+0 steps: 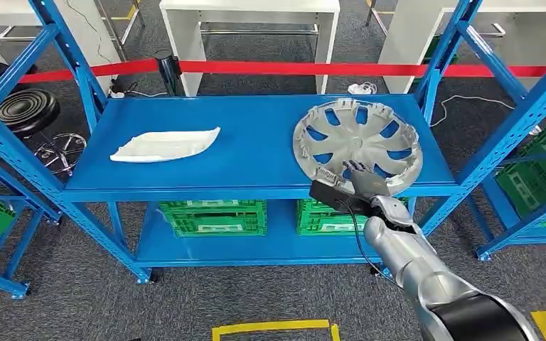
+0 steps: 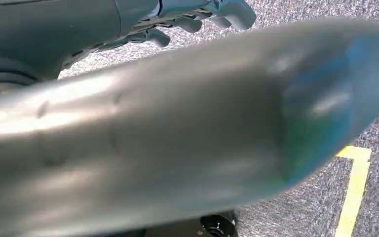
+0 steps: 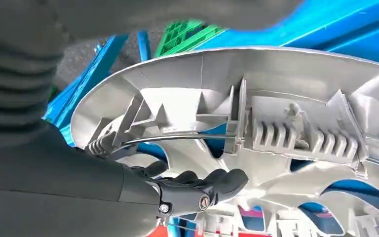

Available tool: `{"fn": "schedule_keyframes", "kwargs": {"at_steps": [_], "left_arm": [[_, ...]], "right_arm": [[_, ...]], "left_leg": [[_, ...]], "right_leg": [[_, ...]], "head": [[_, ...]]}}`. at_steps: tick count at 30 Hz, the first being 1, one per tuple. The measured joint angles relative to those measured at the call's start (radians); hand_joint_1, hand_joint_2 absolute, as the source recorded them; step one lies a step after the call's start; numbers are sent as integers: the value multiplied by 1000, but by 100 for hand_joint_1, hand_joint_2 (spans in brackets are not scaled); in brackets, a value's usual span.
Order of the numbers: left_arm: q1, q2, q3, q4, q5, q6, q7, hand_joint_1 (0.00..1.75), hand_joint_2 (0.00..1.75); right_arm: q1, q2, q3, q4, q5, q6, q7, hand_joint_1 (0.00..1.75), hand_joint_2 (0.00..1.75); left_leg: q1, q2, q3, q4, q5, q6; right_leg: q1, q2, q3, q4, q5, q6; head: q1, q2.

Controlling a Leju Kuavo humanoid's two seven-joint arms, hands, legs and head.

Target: Take the parts from the cabinet and place them on the table.

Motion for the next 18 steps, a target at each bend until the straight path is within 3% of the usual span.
{"fn": "schedule_keyframes", "kwargs": {"at_steps": [16,18], "left_arm": [[4,0,10,0,4,0,0,0,0],[5,0,11,0,4,0,-3,0,0]], "right_arm": [[0,6,-6,0,13,4,-6,0,175],[-2,7,-6,0,29,19,6,72,175]], "left_leg": [[0,0,0,0,0,0],[0,0,0,0,0,0]], "right_leg": [[0,0,0,0,0,0],[0,0,0,0,0,0]], "head": [[0,0],[0,0]]}}
